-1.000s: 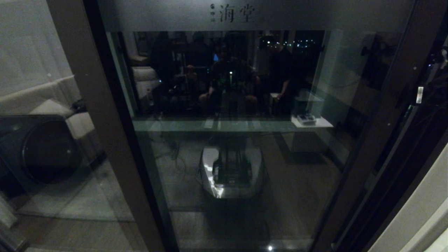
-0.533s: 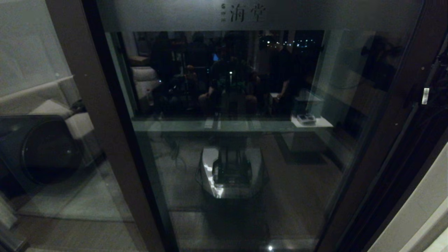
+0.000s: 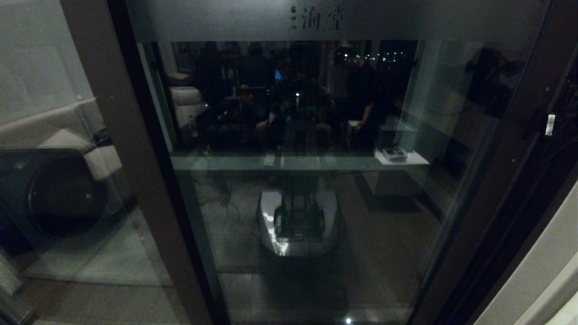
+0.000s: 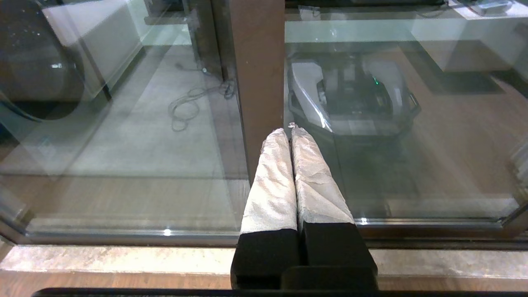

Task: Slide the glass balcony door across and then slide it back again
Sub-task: Close the slid door

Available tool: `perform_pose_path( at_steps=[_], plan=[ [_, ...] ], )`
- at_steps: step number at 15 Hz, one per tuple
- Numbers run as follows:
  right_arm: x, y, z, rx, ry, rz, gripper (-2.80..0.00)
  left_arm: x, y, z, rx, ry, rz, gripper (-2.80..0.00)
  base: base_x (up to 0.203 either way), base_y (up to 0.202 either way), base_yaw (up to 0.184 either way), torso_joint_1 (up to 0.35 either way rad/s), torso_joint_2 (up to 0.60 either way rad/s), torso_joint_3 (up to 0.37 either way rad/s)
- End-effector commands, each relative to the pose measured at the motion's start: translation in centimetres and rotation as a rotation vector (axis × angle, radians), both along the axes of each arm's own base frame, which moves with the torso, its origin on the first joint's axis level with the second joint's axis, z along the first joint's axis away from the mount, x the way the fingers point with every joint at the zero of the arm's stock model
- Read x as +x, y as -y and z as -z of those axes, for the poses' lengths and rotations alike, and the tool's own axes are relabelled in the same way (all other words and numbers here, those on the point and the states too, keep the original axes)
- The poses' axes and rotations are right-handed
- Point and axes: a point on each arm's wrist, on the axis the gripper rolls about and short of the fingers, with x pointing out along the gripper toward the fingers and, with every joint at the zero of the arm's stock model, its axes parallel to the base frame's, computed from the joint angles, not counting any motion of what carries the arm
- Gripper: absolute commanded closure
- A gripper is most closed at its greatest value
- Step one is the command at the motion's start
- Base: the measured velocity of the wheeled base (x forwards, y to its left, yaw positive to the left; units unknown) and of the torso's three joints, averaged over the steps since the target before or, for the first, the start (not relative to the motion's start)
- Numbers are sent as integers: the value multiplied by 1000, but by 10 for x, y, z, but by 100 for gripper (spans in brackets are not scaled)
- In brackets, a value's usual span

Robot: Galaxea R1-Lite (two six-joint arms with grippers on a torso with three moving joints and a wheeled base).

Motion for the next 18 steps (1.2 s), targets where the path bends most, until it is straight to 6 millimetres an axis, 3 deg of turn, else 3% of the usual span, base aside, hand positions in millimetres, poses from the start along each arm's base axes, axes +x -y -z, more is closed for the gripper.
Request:
perform_pose_path(
  at_steps=[1,13,14,18],
  plan=[
    [2,5,3,1,-5,11,-280,0,0,0,1,-2,0,0,0,0,0,0,0,0],
    [-4,9,0,11,7,-2,-280,0,0,0,1,-3,0,0,0,0,0,0,0,0],
    [-6,8,-1,10,9,-2,0,0,0,0,1,-3,0,0,0,0,0,0,0,0],
    [-13,4,-5,10,9,-3,0,0,0,0,1,-2,0,0,0,0,0,0,0,0]
  ],
)
